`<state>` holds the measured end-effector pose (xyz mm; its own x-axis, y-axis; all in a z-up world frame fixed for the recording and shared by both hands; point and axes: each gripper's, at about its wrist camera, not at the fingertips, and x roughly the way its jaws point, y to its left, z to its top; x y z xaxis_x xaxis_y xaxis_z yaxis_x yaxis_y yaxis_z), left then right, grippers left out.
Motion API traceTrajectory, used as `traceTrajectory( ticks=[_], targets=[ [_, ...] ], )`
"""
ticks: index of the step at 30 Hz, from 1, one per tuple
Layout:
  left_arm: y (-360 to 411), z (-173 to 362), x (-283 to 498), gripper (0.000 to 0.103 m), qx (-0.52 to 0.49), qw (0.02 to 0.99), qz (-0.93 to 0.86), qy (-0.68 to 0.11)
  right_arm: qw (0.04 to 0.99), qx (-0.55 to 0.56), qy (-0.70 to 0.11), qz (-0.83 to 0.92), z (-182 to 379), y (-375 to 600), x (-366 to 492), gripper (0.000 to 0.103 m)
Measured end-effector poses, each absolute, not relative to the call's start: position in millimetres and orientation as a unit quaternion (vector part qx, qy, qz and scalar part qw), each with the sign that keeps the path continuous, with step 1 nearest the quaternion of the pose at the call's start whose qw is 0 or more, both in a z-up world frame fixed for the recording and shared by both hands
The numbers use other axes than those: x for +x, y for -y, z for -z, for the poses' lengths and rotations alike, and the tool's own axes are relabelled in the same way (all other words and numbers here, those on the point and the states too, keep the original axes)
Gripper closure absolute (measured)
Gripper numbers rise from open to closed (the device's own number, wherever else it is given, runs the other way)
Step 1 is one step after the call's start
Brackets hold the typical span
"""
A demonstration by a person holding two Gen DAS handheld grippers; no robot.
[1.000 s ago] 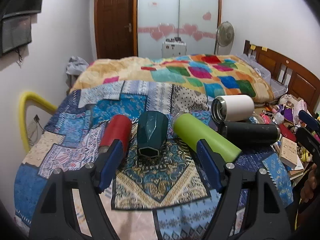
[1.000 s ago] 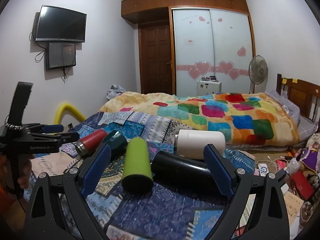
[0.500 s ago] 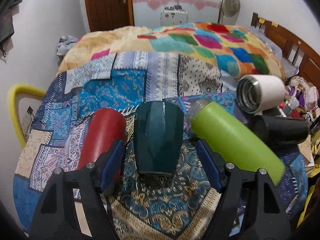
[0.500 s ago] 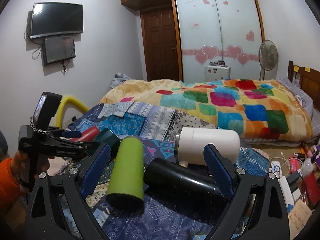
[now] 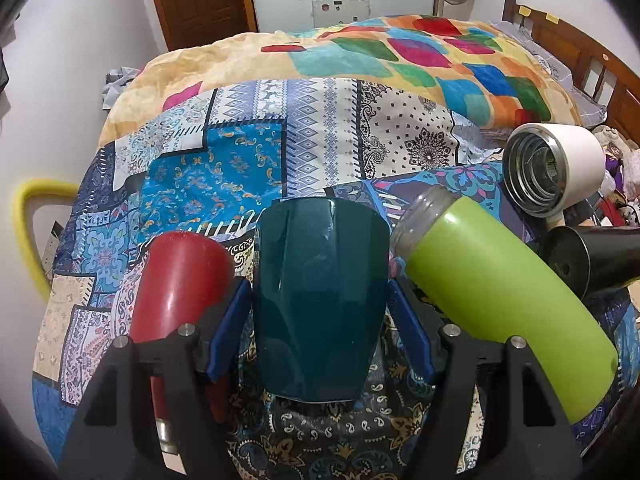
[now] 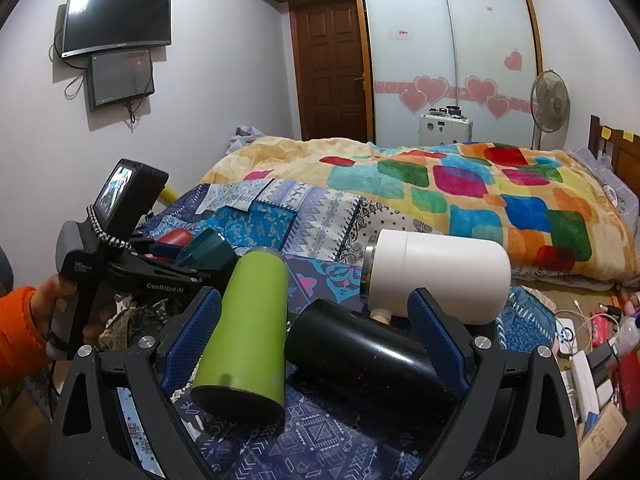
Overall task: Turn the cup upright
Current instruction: 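Move the left tool to the dark green mug and close its fingers on it, then lift the green mug with the left tool and rotate it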
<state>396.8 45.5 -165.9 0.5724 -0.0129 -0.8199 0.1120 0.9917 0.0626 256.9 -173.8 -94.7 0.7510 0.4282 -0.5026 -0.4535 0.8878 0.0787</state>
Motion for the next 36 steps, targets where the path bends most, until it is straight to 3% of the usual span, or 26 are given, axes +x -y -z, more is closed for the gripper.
traceTrajectory(
  ticks=[16,36],
  targets=[
    [-44.6,182.5,404.3,0.032,0.060,0.874,0.035,-0.481,0.936,-0.029,-0.262,-0.234,101.8,172.7,256.2,0.009],
    [-41.4,120.7,296.1,0.033,0.060,0.889,0.056,-0.451,0.940,-0.030,-0.241,-0.241,78.9,177.0,219.9,0.009]
  ],
)
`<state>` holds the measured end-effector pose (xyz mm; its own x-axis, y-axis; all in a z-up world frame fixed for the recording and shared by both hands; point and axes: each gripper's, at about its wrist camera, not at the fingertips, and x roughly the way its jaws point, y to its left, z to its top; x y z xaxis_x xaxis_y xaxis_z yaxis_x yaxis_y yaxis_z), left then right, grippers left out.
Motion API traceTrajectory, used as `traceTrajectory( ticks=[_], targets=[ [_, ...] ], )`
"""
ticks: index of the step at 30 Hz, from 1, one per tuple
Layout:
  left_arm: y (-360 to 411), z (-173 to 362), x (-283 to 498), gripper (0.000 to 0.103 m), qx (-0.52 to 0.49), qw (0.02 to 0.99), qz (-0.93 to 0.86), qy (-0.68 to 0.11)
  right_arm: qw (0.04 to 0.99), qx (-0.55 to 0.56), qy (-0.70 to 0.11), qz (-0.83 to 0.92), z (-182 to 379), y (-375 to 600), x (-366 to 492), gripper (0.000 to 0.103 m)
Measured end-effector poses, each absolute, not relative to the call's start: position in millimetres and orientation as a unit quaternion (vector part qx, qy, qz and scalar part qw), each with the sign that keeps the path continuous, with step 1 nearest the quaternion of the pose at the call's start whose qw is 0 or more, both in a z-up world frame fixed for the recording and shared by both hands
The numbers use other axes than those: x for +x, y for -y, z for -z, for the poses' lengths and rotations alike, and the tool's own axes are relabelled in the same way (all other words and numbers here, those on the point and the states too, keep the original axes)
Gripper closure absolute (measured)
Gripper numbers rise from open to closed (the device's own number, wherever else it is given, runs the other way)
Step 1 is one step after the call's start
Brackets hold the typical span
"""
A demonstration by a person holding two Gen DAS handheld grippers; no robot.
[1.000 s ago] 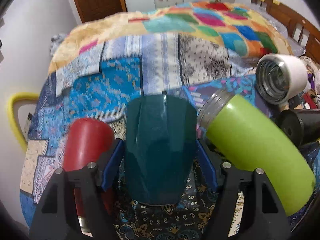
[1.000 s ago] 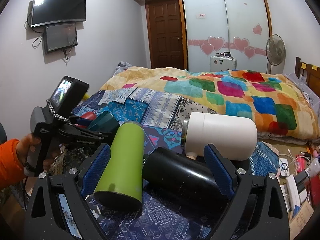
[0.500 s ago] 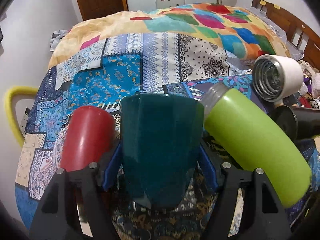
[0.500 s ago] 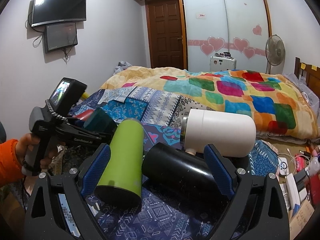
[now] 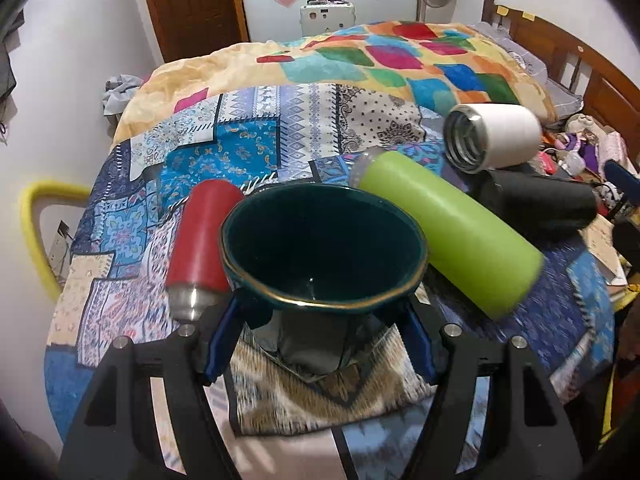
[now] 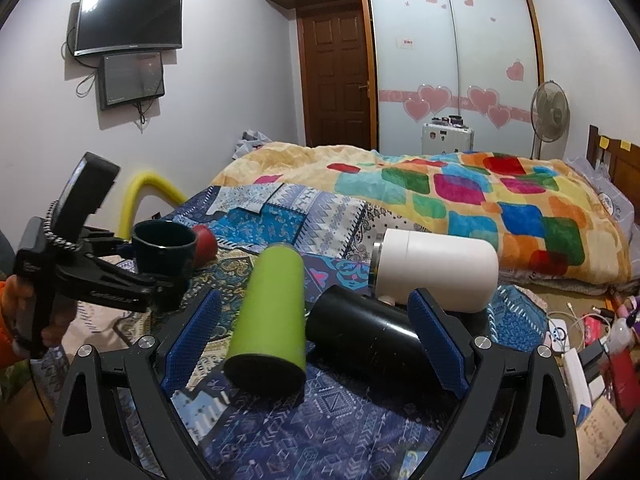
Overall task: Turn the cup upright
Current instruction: 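Lift the green mug with the left tool and rotate it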
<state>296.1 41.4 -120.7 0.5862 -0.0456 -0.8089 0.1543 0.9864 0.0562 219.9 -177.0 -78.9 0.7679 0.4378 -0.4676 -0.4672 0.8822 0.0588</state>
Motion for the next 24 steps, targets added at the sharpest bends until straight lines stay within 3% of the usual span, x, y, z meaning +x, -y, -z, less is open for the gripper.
traceTrajectory(
  ticks=[11,24],
  targets=[
    [-24.0,94.5,210.3,0.033,0.081,0.890,0.073,-0.442,0.943,-0.027,-0.222,-0.244,63.8,187.9,177.4,0.009],
    [7.1,129.4,183.6,0.033,0.091,0.863,0.106,-0.486,0.943,-0.041,-0.228,-0.238,75.7,192.4,150.1,0.009]
  ],
)
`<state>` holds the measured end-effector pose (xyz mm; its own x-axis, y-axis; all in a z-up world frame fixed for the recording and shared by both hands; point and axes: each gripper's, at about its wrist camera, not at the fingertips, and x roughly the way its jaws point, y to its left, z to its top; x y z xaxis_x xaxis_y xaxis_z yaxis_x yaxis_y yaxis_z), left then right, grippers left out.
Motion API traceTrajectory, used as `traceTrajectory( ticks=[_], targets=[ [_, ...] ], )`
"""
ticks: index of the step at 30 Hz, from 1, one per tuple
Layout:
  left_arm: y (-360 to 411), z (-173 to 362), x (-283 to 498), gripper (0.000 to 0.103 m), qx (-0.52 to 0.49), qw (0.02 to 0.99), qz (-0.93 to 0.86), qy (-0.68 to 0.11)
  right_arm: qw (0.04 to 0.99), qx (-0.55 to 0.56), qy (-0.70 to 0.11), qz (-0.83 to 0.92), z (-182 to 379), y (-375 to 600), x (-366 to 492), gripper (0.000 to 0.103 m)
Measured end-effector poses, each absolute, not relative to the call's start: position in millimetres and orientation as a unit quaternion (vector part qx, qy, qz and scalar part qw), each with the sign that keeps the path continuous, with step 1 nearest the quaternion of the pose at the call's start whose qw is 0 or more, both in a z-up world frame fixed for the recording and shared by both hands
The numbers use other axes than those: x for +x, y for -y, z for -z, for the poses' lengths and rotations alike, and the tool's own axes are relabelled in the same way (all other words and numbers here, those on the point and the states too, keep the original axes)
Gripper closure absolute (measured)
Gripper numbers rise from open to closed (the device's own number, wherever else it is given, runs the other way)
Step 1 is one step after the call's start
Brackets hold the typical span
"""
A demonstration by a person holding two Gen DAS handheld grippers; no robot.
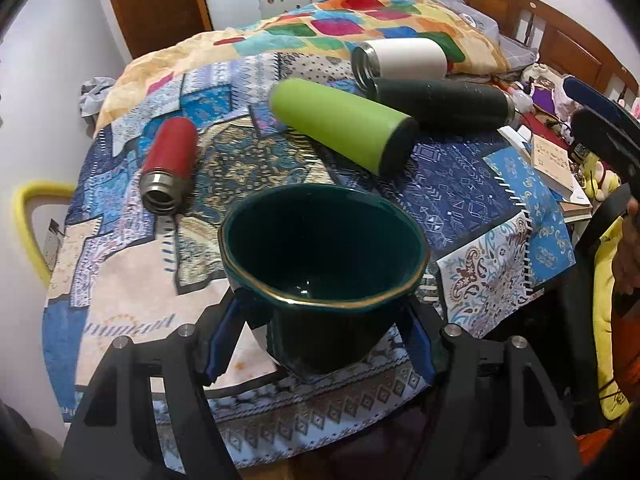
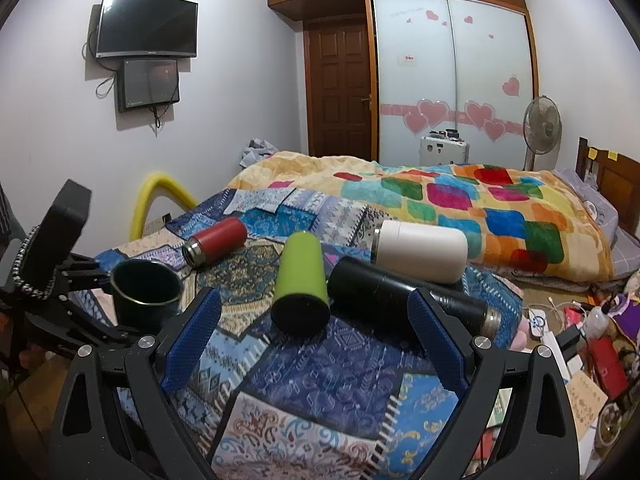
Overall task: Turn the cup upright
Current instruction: 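Lift the green mug with the left tool and rotate it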
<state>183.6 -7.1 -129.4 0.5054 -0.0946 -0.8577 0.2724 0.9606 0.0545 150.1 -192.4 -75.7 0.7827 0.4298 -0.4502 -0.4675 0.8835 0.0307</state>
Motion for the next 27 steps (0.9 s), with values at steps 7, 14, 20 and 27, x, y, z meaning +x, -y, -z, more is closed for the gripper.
traceTrajectory(
  ticks=[7,14,20,27],
  targets=[
    [22.0,139.7,204.2,0.033,0.083,0.858,0.127,-0.490,0.942,-0.054,-0.238,-0.232,90.2,189.7,147.5,0.009],
    [35.5,151.1,223.1,0.033,0.089,0.856,0.138,-0.491,0.936,-0.055,-0.257,-0.232,105.2,186.0,158.0,0.009],
    [31.8,163.1,237.9,0.033,0.076,0.851,0.143,-0.499,0.932,-0.055,-0.272,-0.234,115.1,182.7,167.8,0.009],
    [32.2,169.2,239.9,0.032,0.080,0.851,0.154,-0.496,0.929,-0.055,-0.281,-0.236,118.0,179.6,174.0,0.009]
  ],
)
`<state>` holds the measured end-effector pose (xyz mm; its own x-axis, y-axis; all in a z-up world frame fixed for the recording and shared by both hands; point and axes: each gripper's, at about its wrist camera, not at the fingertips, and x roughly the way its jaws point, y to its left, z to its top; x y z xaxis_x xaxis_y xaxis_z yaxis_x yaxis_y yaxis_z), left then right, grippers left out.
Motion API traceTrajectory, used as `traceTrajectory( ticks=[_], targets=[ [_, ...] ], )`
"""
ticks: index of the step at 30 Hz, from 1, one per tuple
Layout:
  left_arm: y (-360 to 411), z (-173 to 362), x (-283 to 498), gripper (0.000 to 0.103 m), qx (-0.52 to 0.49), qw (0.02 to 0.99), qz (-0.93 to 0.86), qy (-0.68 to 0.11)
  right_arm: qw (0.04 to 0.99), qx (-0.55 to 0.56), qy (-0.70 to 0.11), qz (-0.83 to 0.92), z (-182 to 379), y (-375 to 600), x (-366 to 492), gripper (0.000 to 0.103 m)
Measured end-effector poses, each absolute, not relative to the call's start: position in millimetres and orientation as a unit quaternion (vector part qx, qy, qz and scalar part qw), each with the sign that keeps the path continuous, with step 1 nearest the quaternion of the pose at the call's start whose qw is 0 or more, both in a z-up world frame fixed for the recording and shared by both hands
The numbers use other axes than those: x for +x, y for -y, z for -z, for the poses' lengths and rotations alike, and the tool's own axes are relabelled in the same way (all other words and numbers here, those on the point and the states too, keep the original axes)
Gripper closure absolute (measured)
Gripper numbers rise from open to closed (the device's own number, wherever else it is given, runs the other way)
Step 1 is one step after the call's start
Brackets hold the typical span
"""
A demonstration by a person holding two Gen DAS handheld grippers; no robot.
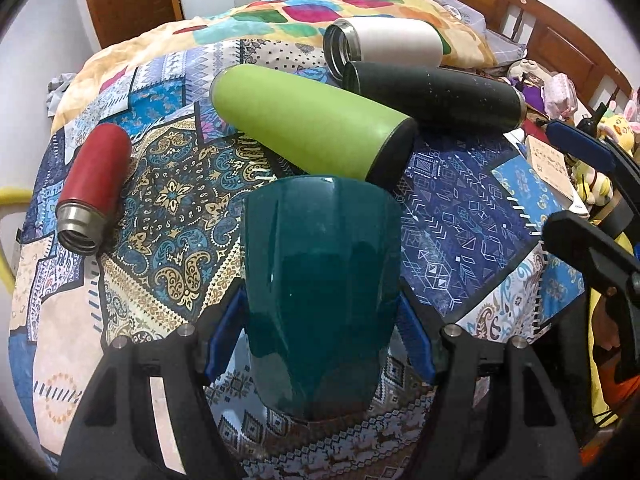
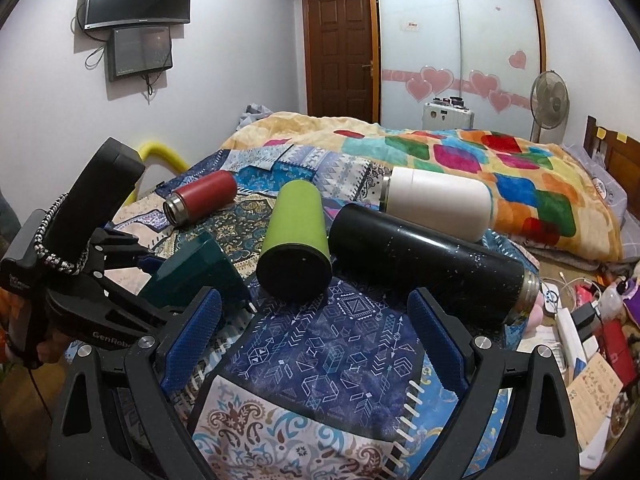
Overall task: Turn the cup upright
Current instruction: 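Lift the green mug with the left tool and rotate it, then grasp the green mug with the right tool while the left tool releases it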
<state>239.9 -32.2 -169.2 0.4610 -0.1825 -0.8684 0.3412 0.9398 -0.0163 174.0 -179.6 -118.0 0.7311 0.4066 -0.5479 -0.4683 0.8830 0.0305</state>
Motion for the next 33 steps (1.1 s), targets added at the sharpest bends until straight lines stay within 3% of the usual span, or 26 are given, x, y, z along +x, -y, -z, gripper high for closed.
traceTrajectory(
  ticks=[7,17,26,29,33],
  targets=[
    [25.6,159.2,234.9,0.032,0.061,0.852,0.173,-0.490,0.926,-0.054,-0.287,-0.238,118.0,172.6,175.4,0.009],
    [-24.4,111.0,204.0,0.032,0.038,0.898,0.136,-0.417,0.921,-0.057,-0.291,-0.252,117.2,156.7,172.4,0.009],
    [-58.1,170.0,215.5,0.032,0.015,0.878,0.103,-0.468,0.901,-0.059,-0.329,-0.277,132.0,129.8,174.5,0.010],
    [-56.2,180.5,213.1,0.033,0.012,0.876,0.108,-0.471,0.889,-0.051,-0.348,-0.294,134.4,125.7,176.3,0.019],
    [-48.7,181.7,207.8,0.033,0.017,0.877,0.122,-0.464,0.875,-0.043,-0.371,-0.310,135.4,122.4,181.9,0.021]
  ],
)
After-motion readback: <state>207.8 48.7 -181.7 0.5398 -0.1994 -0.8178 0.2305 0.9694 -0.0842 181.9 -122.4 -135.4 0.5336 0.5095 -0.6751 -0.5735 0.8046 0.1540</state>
